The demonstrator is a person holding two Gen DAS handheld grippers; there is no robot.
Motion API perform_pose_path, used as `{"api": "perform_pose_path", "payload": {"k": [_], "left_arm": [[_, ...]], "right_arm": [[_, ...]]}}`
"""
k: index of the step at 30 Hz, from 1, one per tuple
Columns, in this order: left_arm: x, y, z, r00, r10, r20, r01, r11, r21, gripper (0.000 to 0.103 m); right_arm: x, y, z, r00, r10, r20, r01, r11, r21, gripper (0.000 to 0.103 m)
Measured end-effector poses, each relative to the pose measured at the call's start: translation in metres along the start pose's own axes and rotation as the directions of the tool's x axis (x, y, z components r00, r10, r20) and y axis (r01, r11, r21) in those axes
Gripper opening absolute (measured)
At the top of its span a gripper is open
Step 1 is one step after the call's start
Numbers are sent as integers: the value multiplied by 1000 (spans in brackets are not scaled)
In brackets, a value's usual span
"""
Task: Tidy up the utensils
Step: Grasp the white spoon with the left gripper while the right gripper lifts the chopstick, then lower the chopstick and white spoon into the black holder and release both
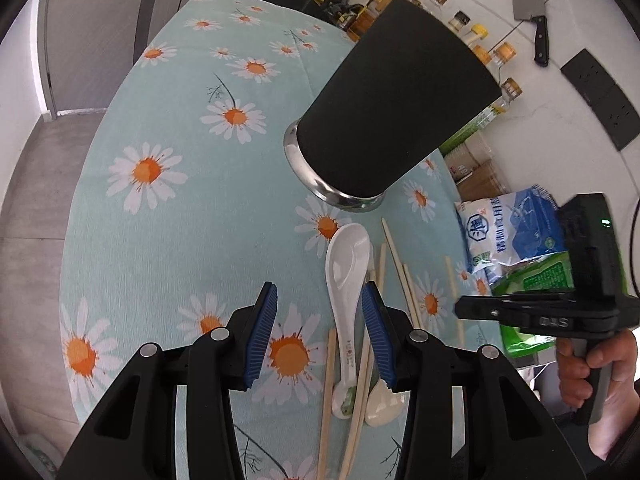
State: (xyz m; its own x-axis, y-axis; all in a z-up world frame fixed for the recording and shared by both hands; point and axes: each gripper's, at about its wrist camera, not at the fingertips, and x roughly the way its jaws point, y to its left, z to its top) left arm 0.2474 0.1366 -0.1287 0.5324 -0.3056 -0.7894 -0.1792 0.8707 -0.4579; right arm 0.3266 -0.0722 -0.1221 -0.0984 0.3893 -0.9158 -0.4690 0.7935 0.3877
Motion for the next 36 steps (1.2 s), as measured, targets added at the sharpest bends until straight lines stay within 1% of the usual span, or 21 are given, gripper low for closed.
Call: {"api": "perform_pose_path", "payload": {"k": [2,5,9,12,13,14,16,18,20,23,28,36], "left_arm": [[7,-8,5,1000,18,-23,-17,999,28,42],[20,-20,12,997,53,-56,-48,995,85,42],[35,-29,18,988,126,-93,-109,980,164,42],[40,-31,23,985,140,-102,-120,976,179,40],[42,-32,25,984,142,-107,-121,975,188,34],[45,-33,25,983,140,-121,-114,973,200,24],[51,-35,26,981,133,-139,-104,974,203,17],[55,-35,26,977,149,-150,-115,970,216,13],[55,-35,26,980,136,-148,-103,971,214,8],[53,-37,25,982,127,-137,-96,972,215,4],[50,-39,24,985,127,-115,-101,974,204,3],[40,-36,27,986,162,-47,-149,966,213,3]], "right_arm": [[-8,-4,-5,999,12,37,-11,1000,-12,6],[-20,-13,-6,995,65,82,-65,998,-4,6],[-32,-27,-9,983,119,137,-120,993,1,6],[-34,-37,-13,975,146,166,-148,989,-2,6],[-36,-39,-13,974,155,168,-156,988,-3,6],[-37,-40,-12,972,160,170,-162,987,-3,6],[-39,-41,-12,970,169,174,-171,985,-6,6],[-43,-41,-10,968,175,179,-176,984,-10,6],[-47,-41,-8,966,184,184,-183,983,-23,6],[-48,-40,-4,964,191,185,-187,982,-38,6],[-42,-39,4,965,191,178,-185,981,-53,6],[-32,-34,12,965,200,168,-189,979,-76,6]]}}
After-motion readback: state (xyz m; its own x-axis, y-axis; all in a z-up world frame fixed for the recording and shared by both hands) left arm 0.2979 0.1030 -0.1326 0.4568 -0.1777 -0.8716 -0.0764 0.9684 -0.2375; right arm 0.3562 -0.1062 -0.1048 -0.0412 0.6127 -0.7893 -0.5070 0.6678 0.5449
